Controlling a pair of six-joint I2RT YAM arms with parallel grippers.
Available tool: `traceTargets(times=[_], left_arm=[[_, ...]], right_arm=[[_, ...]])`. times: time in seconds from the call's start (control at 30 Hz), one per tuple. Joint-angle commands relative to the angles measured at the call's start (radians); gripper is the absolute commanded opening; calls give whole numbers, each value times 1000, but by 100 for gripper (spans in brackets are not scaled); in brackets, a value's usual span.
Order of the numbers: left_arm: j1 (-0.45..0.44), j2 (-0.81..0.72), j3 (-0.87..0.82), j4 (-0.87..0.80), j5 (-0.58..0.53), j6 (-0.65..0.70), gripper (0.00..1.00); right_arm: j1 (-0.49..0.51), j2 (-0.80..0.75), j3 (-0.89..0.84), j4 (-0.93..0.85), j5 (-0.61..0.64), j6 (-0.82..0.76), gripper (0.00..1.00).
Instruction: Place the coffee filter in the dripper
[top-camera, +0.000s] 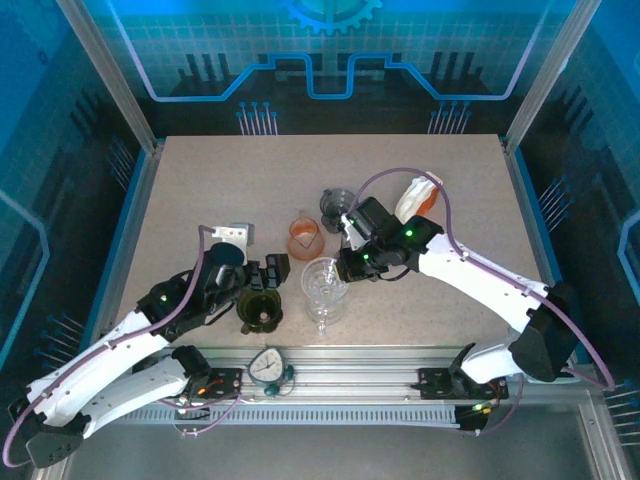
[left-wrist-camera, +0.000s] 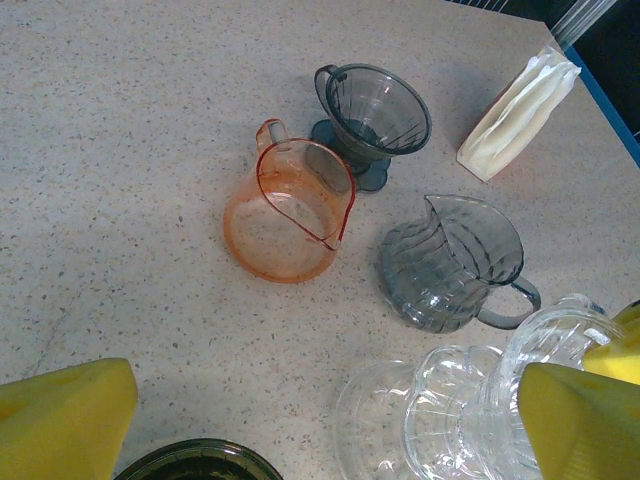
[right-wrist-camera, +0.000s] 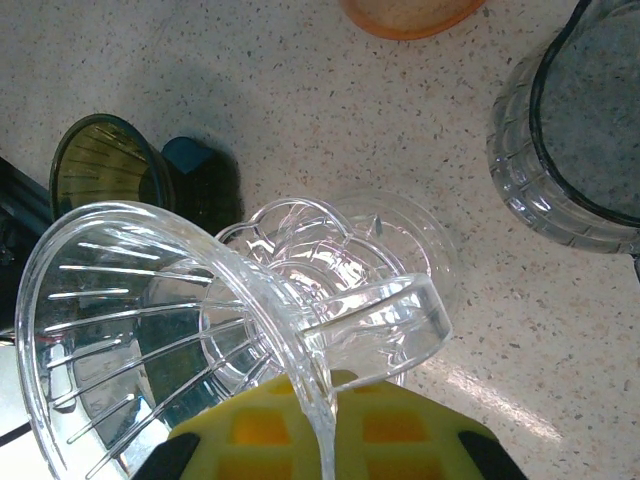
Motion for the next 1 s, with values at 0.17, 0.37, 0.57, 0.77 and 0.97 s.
traceTargets(times=[0.17,0.37,0.57,0.77,0.97], left_arm=[[7,-10,-21,0,-21,17,99],[8,-7,-25,8,-19,14,99],[11,-6,-41,36,0,1,99],[11,2,-65,73,11,-22,99],[12,26,-65,110,20,-28,99]], right_arm=[[12,28,1,5,-5,2,7],[11,27,-8,8,0,9,34],[9,-27,-5,3,51,6,60],[-11,-153,-29,20,200,-17,66],[-163,-253,-88,125,338,-37,64]])
